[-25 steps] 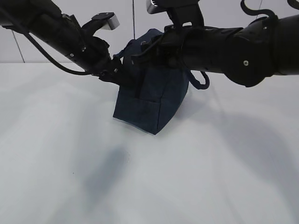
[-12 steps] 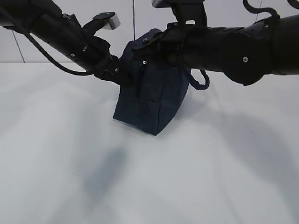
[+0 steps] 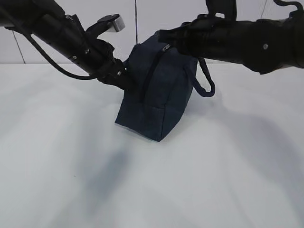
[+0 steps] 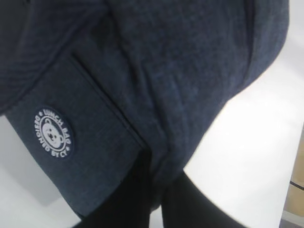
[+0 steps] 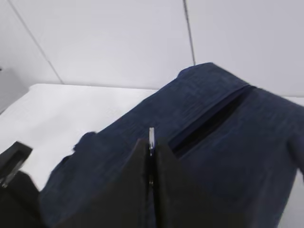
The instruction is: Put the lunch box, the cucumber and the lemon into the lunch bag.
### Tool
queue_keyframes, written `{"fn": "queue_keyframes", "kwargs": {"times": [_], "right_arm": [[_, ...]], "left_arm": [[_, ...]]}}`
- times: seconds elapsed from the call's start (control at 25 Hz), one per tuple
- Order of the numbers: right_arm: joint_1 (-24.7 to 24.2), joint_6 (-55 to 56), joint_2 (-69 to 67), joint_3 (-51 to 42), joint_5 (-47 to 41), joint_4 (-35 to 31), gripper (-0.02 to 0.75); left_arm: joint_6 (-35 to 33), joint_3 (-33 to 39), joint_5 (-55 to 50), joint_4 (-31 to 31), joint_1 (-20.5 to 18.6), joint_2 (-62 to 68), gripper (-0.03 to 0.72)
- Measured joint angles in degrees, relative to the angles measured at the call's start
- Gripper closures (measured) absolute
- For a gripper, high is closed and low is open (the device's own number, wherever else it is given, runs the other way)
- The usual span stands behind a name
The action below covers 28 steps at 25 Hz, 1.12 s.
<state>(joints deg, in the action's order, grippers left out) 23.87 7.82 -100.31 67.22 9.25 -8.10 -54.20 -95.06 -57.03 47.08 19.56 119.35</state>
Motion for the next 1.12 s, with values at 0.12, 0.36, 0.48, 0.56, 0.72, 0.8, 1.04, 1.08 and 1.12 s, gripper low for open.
{"fn": "queue_keyframes", "kwargs": {"times": [0.12,0.36,0.48,0.56,0.72,0.8,1.04,1.08,1.12], "right_arm": [[-1.7,0.0,0.0,0.69,0.0,0.0,0.72],[-4.77,0.0,-2.02,4.57,-0.54,0.0,0.72],[-5.88,0.0,-4.01,7.27,-2.21,0.0,0.72],[-6.39,0.0,-5.64,9.23,-2.75,0.0,0.72],[-7.3,-0.14,-9.6,14.78,-5.93,0.0,0.72],[-7.92,-0.46,-11.61,18.39,-8.43,0.0,0.72],[-10.07,-0.69,-16.8,27.32,-15.92,0.0,0.72],[-10.32,-0.69,-17.63,28.52,-16.72,0.0,0.72],[-10.56,-0.69,-18.41,29.44,-17.57,0.0,0.72]], "left_arm": [[-0.09,0.0,-0.71,0.02,0.0,0.0,0.687],[-0.2,0.0,-2.01,0.12,0.0,0.0,0.688],[-0.2,0.0,-2.54,0.12,0.0,0.0,0.688],[-0.2,0.0,-3.07,0.12,0.0,0.0,0.688],[-0.2,0.0,-4.74,0.12,0.0,0.0,0.688],[-0.2,0.0,-5.14,0.12,0.0,0.0,0.688],[-0.2,0.0,-5.27,0.12,0.0,0.0,0.688],[-0.2,0.0,-5.27,0.12,0.0,0.0,0.688],[-0.2,0.0,-5.36,0.12,0.0,0.0,0.688]]}}
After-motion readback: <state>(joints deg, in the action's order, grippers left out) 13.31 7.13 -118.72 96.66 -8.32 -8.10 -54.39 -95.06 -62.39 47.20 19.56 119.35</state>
